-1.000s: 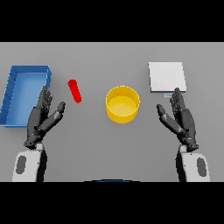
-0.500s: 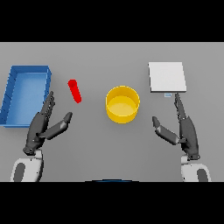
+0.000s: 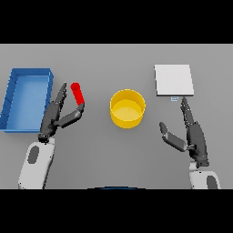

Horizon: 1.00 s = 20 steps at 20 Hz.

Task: Pick up the red beaker and tilt it to pour out 1 green nut into yellow bowl. Pick up the yellow bowl and place it on the metallic measuring scale.

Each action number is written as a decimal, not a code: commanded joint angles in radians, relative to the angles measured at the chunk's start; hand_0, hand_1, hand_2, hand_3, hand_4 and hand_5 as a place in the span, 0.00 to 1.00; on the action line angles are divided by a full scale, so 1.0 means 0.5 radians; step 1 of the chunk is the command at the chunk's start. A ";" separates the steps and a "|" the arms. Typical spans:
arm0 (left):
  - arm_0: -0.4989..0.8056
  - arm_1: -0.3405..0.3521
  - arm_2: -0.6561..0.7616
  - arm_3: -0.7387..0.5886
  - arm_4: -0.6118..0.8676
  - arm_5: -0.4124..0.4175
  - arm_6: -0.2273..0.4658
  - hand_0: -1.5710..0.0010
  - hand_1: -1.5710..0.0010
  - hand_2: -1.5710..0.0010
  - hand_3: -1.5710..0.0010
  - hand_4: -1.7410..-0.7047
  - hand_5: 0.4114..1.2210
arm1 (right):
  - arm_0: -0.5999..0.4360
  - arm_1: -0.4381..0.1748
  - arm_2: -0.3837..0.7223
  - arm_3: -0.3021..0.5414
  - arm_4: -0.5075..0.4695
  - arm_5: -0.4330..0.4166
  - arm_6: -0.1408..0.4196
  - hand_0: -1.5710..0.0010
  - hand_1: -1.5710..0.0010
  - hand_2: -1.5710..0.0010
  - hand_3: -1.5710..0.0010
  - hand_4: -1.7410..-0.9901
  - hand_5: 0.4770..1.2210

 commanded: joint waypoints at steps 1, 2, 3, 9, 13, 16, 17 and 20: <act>-0.050 0.002 0.017 0.059 0.011 -0.007 -0.025 1.00 1.00 1.00 1.00 0.47 0.31 | -0.029 -0.005 0.001 0.015 0.019 -0.008 0.021 1.00 1.00 1.00 1.00 0.61 0.21; -0.085 0.004 0.034 0.119 0.012 -0.001 -0.059 1.00 1.00 1.00 1.00 0.46 0.32 | -0.012 -0.008 0.013 -0.012 0.033 -0.010 0.013 1.00 1.00 1.00 1.00 0.62 0.21; -0.133 -0.003 0.043 0.190 0.008 0.004 -0.071 1.00 1.00 1.00 1.00 0.46 0.32 | -0.010 -0.010 0.010 -0.009 0.028 -0.004 0.014 1.00 1.00 1.00 1.00 0.62 0.21; -0.348 -0.025 0.081 0.454 -0.015 0.035 -0.113 1.00 1.00 1.00 1.00 0.43 0.34 | -0.003 -0.002 0.006 -0.029 0.019 -0.009 0.046 1.00 1.00 1.00 1.00 0.63 0.22; -0.451 -0.038 0.093 0.582 -0.030 0.047 -0.130 1.00 1.00 1.00 1.00 0.43 0.34 | -0.038 -0.010 -0.015 0.006 -0.004 -0.003 0.053 1.00 1.00 1.00 1.00 0.63 0.22; -0.543 -0.026 0.132 0.697 -0.023 0.053 -0.133 1.00 1.00 1.00 1.00 0.44 0.34 | -0.025 -0.003 -0.016 0.014 0.000 -0.011 0.035 1.00 1.00 1.00 1.00 0.63 0.22; -0.571 -0.033 0.142 0.736 -0.010 0.041 -0.160 1.00 1.00 1.00 1.00 0.43 0.34 | -0.034 0.006 -0.010 0.036 0.004 -0.011 0.039 1.00 1.00 1.00 1.00 0.63 0.22; -0.628 -0.059 0.170 0.828 0.007 0.050 -0.237 1.00 1.00 1.00 1.00 0.40 0.35 | -0.040 -0.014 -0.016 0.019 0.014 -0.012 0.053 1.00 1.00 1.00 1.00 0.64 0.22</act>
